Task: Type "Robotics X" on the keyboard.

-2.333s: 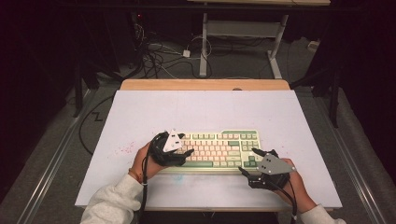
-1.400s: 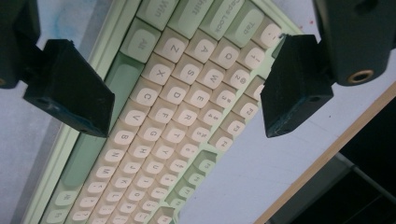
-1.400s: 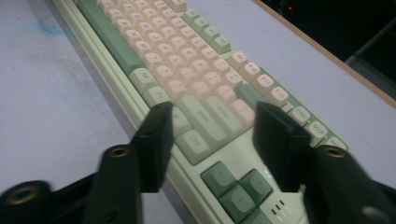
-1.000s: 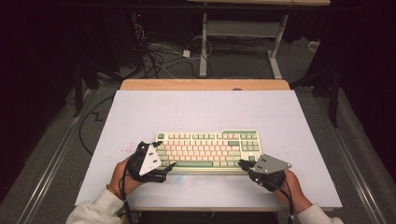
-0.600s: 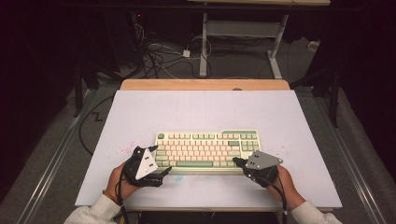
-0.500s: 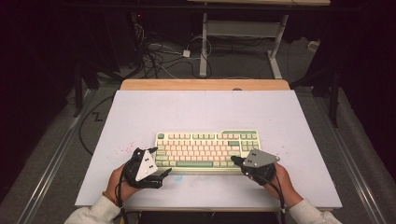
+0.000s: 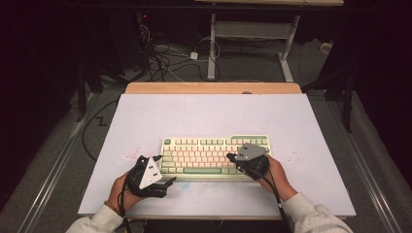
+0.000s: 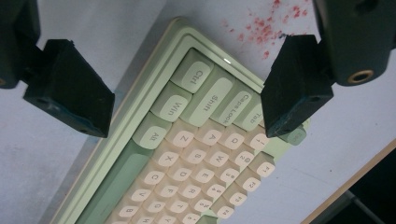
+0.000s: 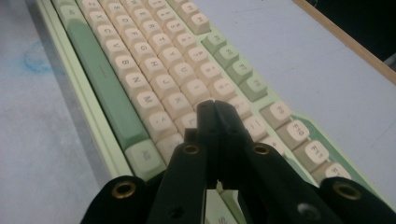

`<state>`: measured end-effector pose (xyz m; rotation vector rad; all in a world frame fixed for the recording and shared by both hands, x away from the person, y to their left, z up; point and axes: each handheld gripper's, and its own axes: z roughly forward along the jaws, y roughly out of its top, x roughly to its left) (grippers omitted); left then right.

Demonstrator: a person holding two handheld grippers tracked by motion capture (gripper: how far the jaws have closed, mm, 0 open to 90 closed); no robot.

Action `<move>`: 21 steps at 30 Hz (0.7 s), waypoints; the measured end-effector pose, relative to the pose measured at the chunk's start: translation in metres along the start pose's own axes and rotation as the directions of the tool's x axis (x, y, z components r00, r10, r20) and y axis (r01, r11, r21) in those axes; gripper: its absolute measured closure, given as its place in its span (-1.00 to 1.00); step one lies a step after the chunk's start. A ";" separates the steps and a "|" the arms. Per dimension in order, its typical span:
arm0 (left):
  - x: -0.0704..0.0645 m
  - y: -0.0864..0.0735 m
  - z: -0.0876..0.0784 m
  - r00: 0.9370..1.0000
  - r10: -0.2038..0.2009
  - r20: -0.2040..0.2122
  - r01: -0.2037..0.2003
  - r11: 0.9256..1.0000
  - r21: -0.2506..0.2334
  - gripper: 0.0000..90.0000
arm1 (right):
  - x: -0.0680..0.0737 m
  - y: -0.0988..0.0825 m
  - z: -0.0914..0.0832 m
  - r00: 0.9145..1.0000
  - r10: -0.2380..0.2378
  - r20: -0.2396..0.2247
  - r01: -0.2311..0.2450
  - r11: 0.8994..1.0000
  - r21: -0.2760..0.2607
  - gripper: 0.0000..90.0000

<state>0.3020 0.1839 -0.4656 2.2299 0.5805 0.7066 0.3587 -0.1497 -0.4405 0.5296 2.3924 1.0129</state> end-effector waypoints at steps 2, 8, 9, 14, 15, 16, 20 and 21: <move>0.000 0.000 0.000 1.000 -0.003 0.003 0.003 1.000 -0.003 -0.62 | 0.001 0.005 0.005 1.000 -0.003 -0.005 0.003 1.000 0.005 1.00; 0.000 0.001 0.001 1.000 -0.007 0.011 0.007 1.000 -0.005 -0.62 | 0.004 0.015 0.021 1.000 -0.012 -0.019 0.012 1.000 0.026 1.00; 0.000 0.001 0.001 1.000 -0.008 0.012 0.008 1.000 -0.006 -0.62 | 0.004 0.016 0.023 1.000 -0.014 -0.019 0.015 0.999 0.029 1.00; 0.001 0.001 0.002 1.000 -0.011 0.011 0.011 1.000 -0.007 -0.62 | 0.004 0.023 0.033 1.000 -0.021 -0.020 0.022 0.998 0.052 1.00; 0.001 0.001 0.002 1.000 -0.012 0.012 0.012 1.000 -0.006 -0.62 | 0.004 0.024 0.035 1.000 -0.023 -0.019 0.024 0.998 0.051 1.00; 0.001 0.001 0.002 1.000 -0.012 0.013 0.012 1.000 -0.005 -0.62 | 0.003 0.025 0.037 0.999 -0.028 -0.023 0.029 0.998 0.053 1.00; 0.001 0.001 0.002 1.000 -0.011 0.018 0.011 1.000 -0.004 -0.62 | 0.004 0.029 0.045 0.999 -0.031 -0.022 0.033 0.997 0.076 1.00; 0.001 0.000 0.002 1.000 -0.011 0.017 0.011 1.000 -0.004 -0.62 | 0.004 0.030 0.047 0.999 -0.039 -0.021 0.041 0.995 0.089 1.00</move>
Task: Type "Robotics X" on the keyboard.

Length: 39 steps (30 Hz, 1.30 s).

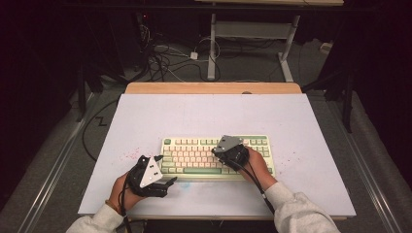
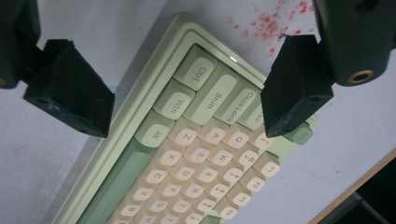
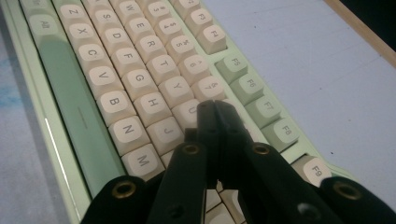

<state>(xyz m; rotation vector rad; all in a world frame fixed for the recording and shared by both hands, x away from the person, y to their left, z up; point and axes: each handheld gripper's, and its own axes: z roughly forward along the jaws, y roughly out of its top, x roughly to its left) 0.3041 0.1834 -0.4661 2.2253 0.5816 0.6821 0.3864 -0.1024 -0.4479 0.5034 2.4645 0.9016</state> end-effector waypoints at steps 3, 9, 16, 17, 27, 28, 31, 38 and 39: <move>0.001 -0.001 -0.001 1.000 -0.002 0.002 0.002 1.000 0.000 -0.62 | -0.001 0.001 0.004 1.000 -0.005 -0.002 0.005 1.000 0.009 1.00; 0.000 0.000 0.000 1.000 0.001 0.003 -0.001 1.000 0.005 -0.62 | -0.001 0.002 0.006 1.000 -0.009 0.007 0.008 1.000 0.020 1.00; 0.000 0.000 0.000 1.000 0.001 0.003 -0.001 1.000 0.006 -0.62 | 0.000 0.002 0.006 1.000 -0.012 -0.015 0.013 0.999 0.038 1.00; 0.000 0.000 0.000 1.000 0.000 0.001 0.000 1.000 0.005 -0.62 | -0.001 0.002 0.004 1.000 -0.002 -0.009 0.003 1.000 0.029 1.00; 0.001 0.000 -0.002 1.000 -0.010 -0.011 0.010 1.000 -0.002 -0.62 | 0.000 -0.002 -0.015 0.999 0.043 0.001 -0.043 0.995 -0.085 0.69; 0.001 0.000 -0.002 1.000 -0.009 -0.014 0.009 1.000 -0.001 -0.62 | 0.001 -0.002 -0.017 0.999 0.043 0.004 -0.043 0.994 -0.097 0.67; 0.002 0.000 -0.002 1.000 -0.011 -0.013 0.011 1.000 0.000 -0.62 | 0.004 -0.003 -0.023 0.999 0.037 0.012 -0.035 0.990 -0.136 0.38; 0.001 0.000 -0.001 1.000 -0.008 -0.009 0.008 1.000 0.003 -0.62 | 0.009 -0.007 -0.031 0.999 0.050 0.010 -0.047 0.983 -0.177 -0.20; 0.001 0.000 -0.001 1.000 -0.008 -0.009 0.008 1.000 0.003 -0.62 | 0.009 -0.008 -0.032 0.999 0.051 0.014 -0.048 0.983 -0.180 -0.24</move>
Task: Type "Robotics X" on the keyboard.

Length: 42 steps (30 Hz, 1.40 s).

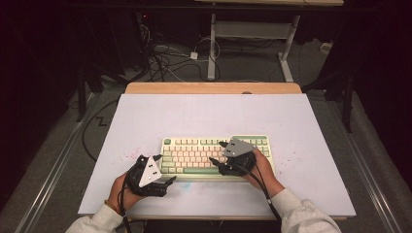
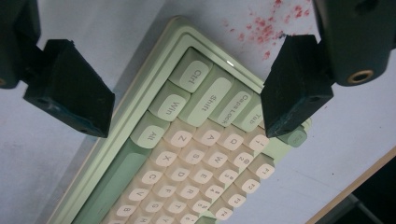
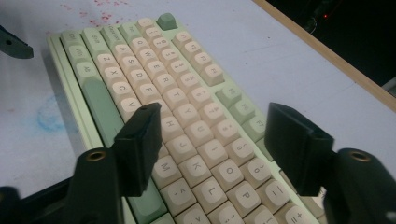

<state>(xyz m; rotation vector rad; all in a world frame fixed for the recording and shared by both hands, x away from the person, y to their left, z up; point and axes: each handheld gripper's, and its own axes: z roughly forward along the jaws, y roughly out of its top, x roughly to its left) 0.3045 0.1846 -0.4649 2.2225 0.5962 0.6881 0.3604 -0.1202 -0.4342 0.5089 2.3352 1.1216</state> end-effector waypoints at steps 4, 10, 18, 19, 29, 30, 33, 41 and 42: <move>0.000 0.000 -0.001 1.000 -0.008 -0.010 0.008 1.000 -0.014 -0.62 | 0.000 -0.001 -0.006 1.000 0.009 0.006 -0.009 1.000 -0.021 -0.36; -0.001 0.002 -0.002 0.999 -0.037 -0.014 0.037 0.998 -0.051 -0.62 | 0.001 -0.004 -0.019 0.999 0.022 0.024 -0.020 0.998 -0.053 -0.51; -0.002 0.003 -0.003 0.998 -0.056 -0.017 0.055 0.997 -0.054 -0.60 | 0.003 -0.013 -0.035 0.998 0.032 0.047 -0.028 0.996 -0.081 -0.64; -0.002 0.003 -0.004 0.998 -0.057 -0.022 0.056 0.997 -0.057 -0.56 | 0.003 -0.014 -0.037 0.998 0.032 0.048 -0.028 0.996 -0.082 -0.64; 0.004 0.008 -0.004 0.994 -0.094 0.053 0.097 0.993 -0.061 0.25 | 0.005 -0.031 -0.056 0.996 0.014 0.093 -0.007 0.998 -0.069 -0.63; 0.003 0.009 -0.003 0.994 -0.086 0.061 0.089 0.995 -0.054 0.33 | 0.006 -0.033 -0.057 0.996 0.015 0.093 -0.009 0.998 -0.069 -0.63; 0.002 0.012 -0.001 0.992 -0.093 0.083 0.097 0.995 -0.039 0.57 | 0.008 -0.037 -0.063 0.995 0.004 0.099 0.002 0.998 -0.061 -0.62; 0.000 0.024 0.006 0.989 -0.082 0.125 0.083 0.997 -0.002 0.92 | 0.009 -0.048 -0.078 0.993 0.007 0.115 -0.002 0.999 -0.045 -0.60; 0.000 0.025 0.007 0.988 -0.081 0.128 0.081 0.997 0.001 0.92 | 0.009 -0.049 -0.080 0.993 0.010 0.116 -0.005 0.999 -0.045 -0.60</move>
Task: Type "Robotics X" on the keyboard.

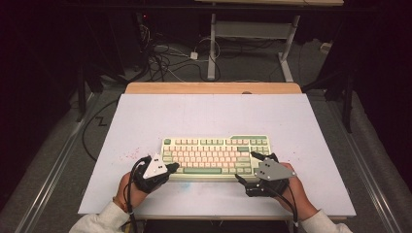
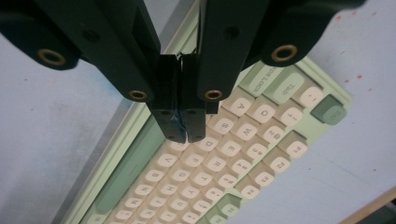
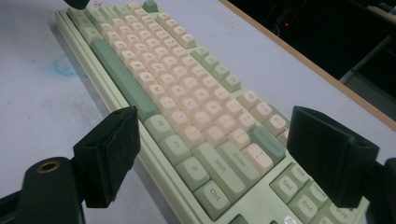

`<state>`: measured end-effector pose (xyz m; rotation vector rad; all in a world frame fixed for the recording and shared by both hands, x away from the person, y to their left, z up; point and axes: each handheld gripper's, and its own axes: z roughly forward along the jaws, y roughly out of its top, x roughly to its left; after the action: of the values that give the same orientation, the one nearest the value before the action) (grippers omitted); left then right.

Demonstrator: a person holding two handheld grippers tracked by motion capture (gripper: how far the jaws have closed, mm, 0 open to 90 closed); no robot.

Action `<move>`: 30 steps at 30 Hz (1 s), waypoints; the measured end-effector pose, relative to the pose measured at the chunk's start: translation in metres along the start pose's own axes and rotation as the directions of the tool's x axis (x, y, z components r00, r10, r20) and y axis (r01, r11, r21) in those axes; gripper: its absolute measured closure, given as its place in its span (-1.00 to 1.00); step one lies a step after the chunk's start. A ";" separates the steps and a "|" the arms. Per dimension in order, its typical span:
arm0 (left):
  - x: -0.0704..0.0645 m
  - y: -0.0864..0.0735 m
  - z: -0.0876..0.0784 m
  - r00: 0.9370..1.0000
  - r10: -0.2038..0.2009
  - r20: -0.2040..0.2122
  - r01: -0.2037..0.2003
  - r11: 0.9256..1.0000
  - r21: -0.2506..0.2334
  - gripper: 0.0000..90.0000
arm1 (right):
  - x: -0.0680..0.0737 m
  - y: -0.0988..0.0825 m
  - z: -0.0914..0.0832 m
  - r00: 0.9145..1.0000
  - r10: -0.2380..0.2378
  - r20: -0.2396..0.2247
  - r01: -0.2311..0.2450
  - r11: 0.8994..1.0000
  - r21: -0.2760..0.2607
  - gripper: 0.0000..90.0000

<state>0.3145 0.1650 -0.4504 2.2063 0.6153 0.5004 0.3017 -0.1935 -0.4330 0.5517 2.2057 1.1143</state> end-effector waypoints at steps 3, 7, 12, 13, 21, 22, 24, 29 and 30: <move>-0.001 0.006 0.004 1.000 0.019 0.009 -0.019 1.000 0.008 0.95 | -0.001 -0.004 -0.004 1.000 0.007 0.004 -0.007 1.000 0.003 -0.60; -0.003 0.014 0.010 0.999 0.037 0.020 -0.037 0.999 0.019 0.95 | -0.002 -0.008 -0.010 1.000 0.009 0.013 -0.009 1.000 -0.003 -0.60; -0.001 0.019 0.014 0.998 0.031 0.047 -0.033 0.999 0.041 0.95 | -0.004 -0.012 -0.016 0.999 0.017 0.028 -0.017 1.000 -0.003 -0.60; -0.001 0.020 0.015 0.998 0.033 0.046 -0.035 0.998 0.046 0.95 | -0.005 -0.014 -0.017 0.999 0.019 0.028 -0.019 1.000 0.000 -0.60; 0.002 0.027 0.020 0.997 0.034 0.064 -0.039 0.996 0.075 0.95 | -0.007 -0.017 -0.019 0.999 0.025 0.034 -0.025 1.000 0.008 -0.60; 0.002 0.028 0.021 0.997 0.038 0.064 -0.043 0.996 0.079 0.95 | -0.007 -0.017 -0.019 0.999 0.022 0.037 -0.022 1.000 0.008 -0.60; 0.002 0.030 0.022 0.997 0.039 0.071 -0.045 0.995 0.086 0.95 | -0.008 -0.016 -0.019 0.999 0.020 0.036 -0.020 1.000 0.005 -0.60; 0.002 0.036 0.025 0.995 0.057 0.076 -0.065 0.992 0.111 0.95 | -0.007 -0.016 -0.019 0.999 0.016 0.035 -0.017 1.000 0.009 -0.60; 0.001 0.036 0.026 0.996 0.052 0.071 -0.060 0.992 0.110 0.95 | -0.007 -0.017 -0.019 0.999 0.017 0.035 -0.018 1.000 0.009 -0.60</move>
<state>0.3390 0.1299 -0.4380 2.3422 0.5588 0.4261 0.2927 -0.2176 -0.4356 0.5911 2.1816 1.0958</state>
